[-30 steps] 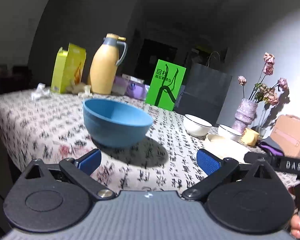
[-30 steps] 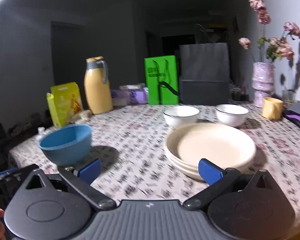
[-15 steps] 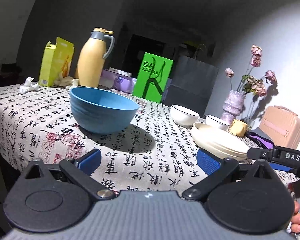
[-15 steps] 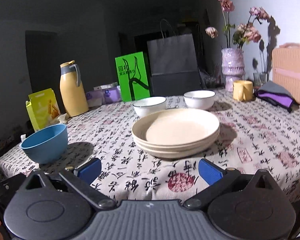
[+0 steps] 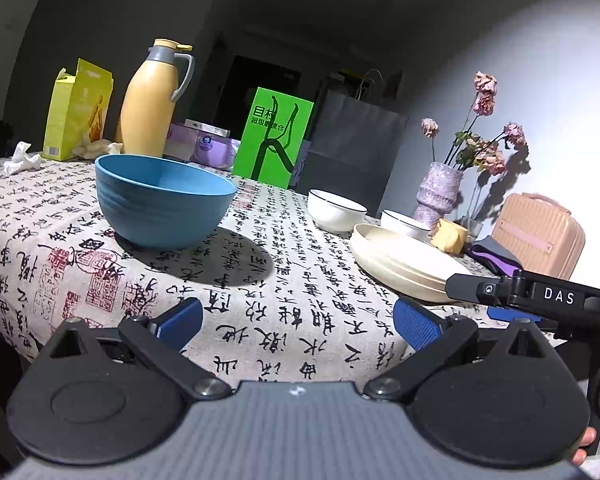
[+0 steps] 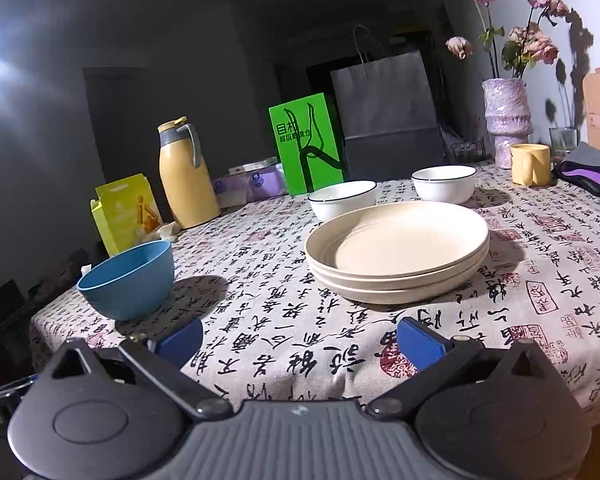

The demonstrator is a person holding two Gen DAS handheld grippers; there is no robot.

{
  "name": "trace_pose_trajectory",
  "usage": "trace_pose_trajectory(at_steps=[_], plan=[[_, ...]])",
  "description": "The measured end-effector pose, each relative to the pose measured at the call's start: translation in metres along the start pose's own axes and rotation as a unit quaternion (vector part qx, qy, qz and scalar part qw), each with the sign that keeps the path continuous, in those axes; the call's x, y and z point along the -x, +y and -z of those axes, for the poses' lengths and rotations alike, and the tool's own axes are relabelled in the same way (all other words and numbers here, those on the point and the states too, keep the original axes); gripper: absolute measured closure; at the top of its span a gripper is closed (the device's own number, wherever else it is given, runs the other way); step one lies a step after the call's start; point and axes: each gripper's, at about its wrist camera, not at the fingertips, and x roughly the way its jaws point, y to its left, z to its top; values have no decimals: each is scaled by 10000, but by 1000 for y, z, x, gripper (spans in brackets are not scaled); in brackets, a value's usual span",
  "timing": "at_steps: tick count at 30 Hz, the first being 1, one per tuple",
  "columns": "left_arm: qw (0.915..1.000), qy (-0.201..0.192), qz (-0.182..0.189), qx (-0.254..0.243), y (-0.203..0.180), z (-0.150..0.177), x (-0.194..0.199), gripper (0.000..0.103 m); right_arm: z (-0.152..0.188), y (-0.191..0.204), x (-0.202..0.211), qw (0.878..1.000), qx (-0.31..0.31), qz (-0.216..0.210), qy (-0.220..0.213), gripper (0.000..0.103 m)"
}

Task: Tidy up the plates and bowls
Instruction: 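Move both open grippers toward the white black-rimmed bowls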

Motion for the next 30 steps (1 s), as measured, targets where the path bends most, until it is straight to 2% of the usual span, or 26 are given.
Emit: trace_pose_trajectory(at_steps=[4, 14, 24, 30], plan=[[9997, 142, -188, -15, -1, 0, -8, 0, -4, -7, -6, 10000, 25, 10, -26, 0], [9989, 426, -186, -82, -4, -7, -31, 0, -20, -35, -16, 9991, 132, 303, -283, 0], [9988, 374, -275, -122, -3, -30, -52, 0, -64, -59, -30, 9945, 526, 625, -653, 0], [9993, 331, -170, 50, -3, -54, -71, 0, -93, -62, -41, 9933, 780, 456, -715, 0]])
